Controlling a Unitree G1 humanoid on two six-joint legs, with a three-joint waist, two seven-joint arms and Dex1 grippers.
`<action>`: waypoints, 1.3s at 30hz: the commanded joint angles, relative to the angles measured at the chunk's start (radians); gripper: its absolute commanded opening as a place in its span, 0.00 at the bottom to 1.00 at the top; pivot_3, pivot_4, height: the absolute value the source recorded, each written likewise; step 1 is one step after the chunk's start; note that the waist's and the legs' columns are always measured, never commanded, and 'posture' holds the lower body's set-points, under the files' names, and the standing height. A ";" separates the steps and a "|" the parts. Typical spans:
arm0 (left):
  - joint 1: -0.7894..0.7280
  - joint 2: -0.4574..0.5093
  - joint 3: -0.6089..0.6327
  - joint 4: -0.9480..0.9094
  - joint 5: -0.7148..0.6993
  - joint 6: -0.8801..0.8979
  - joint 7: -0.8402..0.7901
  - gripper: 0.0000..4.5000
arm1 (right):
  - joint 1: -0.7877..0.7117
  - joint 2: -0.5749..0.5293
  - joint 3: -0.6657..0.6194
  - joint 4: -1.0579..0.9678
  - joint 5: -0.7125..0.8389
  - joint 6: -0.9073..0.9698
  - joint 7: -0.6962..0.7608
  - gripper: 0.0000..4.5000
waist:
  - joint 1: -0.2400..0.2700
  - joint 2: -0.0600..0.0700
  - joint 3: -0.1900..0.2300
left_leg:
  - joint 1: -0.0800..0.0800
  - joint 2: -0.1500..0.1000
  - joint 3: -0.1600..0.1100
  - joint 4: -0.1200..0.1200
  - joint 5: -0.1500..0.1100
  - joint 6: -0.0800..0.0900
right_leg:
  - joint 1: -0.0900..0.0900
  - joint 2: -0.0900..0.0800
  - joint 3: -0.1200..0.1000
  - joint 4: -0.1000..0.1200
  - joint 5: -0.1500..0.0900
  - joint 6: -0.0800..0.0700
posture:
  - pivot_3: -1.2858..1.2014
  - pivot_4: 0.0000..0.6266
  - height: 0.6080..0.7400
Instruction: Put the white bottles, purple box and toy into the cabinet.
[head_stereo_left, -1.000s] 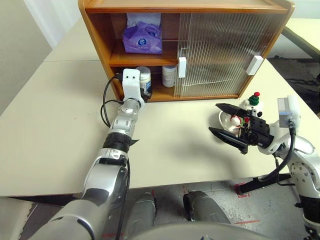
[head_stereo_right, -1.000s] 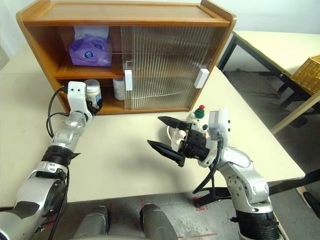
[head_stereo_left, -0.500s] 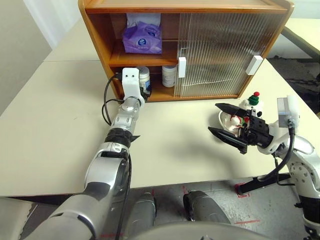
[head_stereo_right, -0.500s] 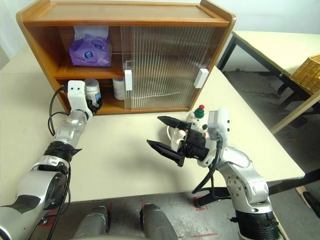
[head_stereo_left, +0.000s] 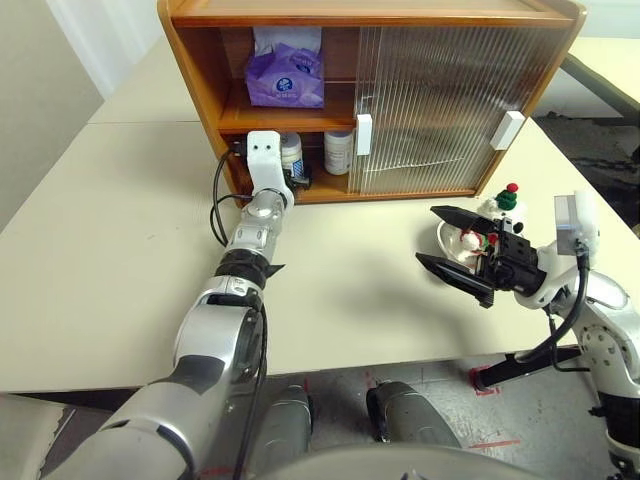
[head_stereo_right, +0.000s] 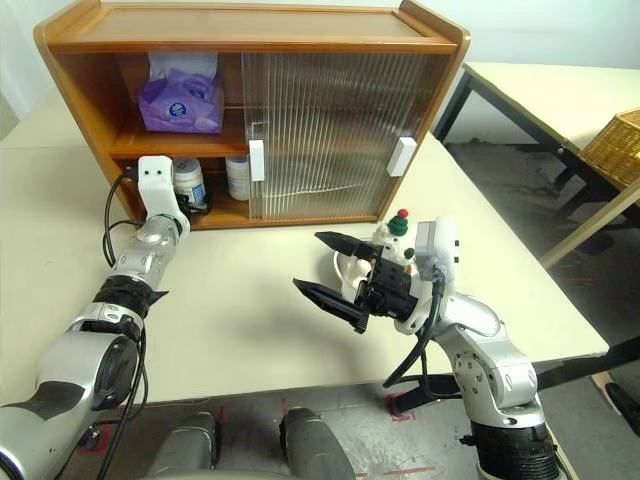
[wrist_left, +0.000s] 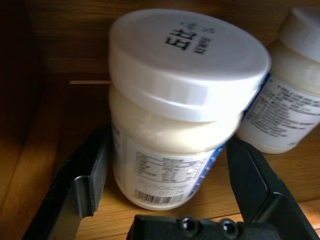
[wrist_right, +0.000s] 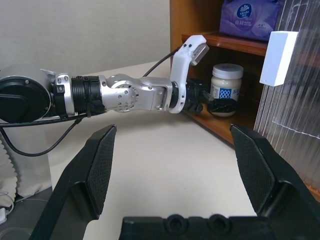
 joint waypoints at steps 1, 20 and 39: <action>0.024 -0.015 0.008 -0.052 -0.019 0.026 -0.006 0.99 | 0.002 0.002 0.013 -0.011 -0.003 0.003 0.001 1.00 | 0.000 0.000 0.000 | 0.000 0.000 0.000 0.000 0.000 0.000 | 0.000 0.000 0.000 0.000 0.000 0.000 | 0.45 0.12 1.00; 0.425 0.029 -0.066 -0.710 -0.045 0.372 -0.123 0.99 | -0.018 0.014 0.028 0.034 -0.013 -0.020 0.017 1.00 | -0.002 0.000 0.000 | 0.000 0.000 -0.001 0.000 0.000 -0.001 | 0.000 0.001 0.000 0.000 0.000 -0.002 | 0.46 0.12 1.00; 0.500 0.064 -0.172 -0.879 -0.106 0.339 -0.361 0.31 | -0.033 0.010 0.029 0.062 -0.018 -0.029 0.048 1.00 | 0.011 0.001 -0.001 | 0.000 0.001 -0.002 -0.002 -0.002 -0.004 | -0.002 0.000 0.000 0.000 0.005 -0.012 | 0.47 0.10 1.00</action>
